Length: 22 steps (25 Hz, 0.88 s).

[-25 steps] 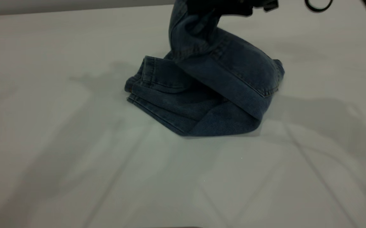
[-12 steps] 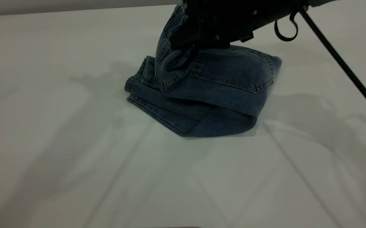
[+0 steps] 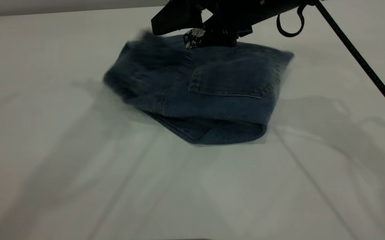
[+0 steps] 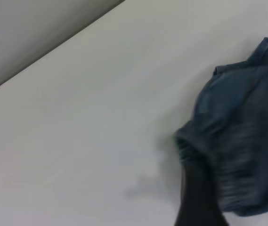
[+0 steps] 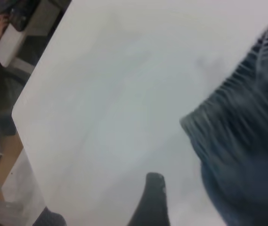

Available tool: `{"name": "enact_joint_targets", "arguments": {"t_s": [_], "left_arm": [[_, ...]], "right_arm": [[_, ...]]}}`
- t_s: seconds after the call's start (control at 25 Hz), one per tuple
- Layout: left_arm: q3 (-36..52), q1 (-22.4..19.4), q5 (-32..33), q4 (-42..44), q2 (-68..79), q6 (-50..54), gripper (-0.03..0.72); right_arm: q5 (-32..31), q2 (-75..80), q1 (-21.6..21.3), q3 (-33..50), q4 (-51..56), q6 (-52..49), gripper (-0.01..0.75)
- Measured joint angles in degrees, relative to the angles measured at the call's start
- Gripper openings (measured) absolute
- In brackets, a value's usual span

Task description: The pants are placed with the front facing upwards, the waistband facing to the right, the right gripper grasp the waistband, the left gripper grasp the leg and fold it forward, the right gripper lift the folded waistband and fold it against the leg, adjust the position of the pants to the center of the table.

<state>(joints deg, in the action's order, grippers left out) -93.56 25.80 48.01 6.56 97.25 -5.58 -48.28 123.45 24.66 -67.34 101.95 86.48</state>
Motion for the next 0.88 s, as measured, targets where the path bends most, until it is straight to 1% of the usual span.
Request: {"name": "enact_joint_targets", "arguments": {"t_s": [0.08,0.2,0.36,0.44,0.52,0.6,0.72,0.8,0.88], "left_arm": [[0.0,0.0,0.0,0.0,0.0,0.0,0.389],[0.0,0.0,0.0,0.0,0.0,0.0,0.389],[0.0,0.0,0.0,0.0,0.0,0.0,0.389],[0.0,0.0,0.1,0.5,0.0,0.0,0.389],[0.0,0.0,0.1,2.0,0.0,0.0,0.389],[0.0,0.0,0.1,3.5,0.0,0.3,0.389],[0.0,0.0,0.2,5.7,-0.6,2.1,0.389],[0.0,0.0,0.0,7.0,-1.5,3.3,0.389],[0.0,0.0,-0.1,8.0,-2.3,4.0,0.389]], "right_arm": [[2.6,-0.1,0.0,0.0,-1.5,-4.0,0.608],[7.3,-0.1,0.2,-0.7,-7.2,-13.4,0.593],[12.0,-0.1,2.8,-6.0,-21.2,-29.1,0.582],[14.1,-0.1,4.9,-9.9,-30.1,-41.7,0.582],[14.9,-0.1,6.6,-13.6,-40.2,-54.7,0.582],[14.0,0.0,8.0,-16.9,-52.5,-70.5,0.582],[11.6,1.2,9.2,-20.8,-66.6,-91.0,0.575],[11.6,2.4,9.5,-22.0,-70.7,-99.6,0.560],[12.0,3.4,9.5,-22.6,-70.6,-106.1,0.540]]}}
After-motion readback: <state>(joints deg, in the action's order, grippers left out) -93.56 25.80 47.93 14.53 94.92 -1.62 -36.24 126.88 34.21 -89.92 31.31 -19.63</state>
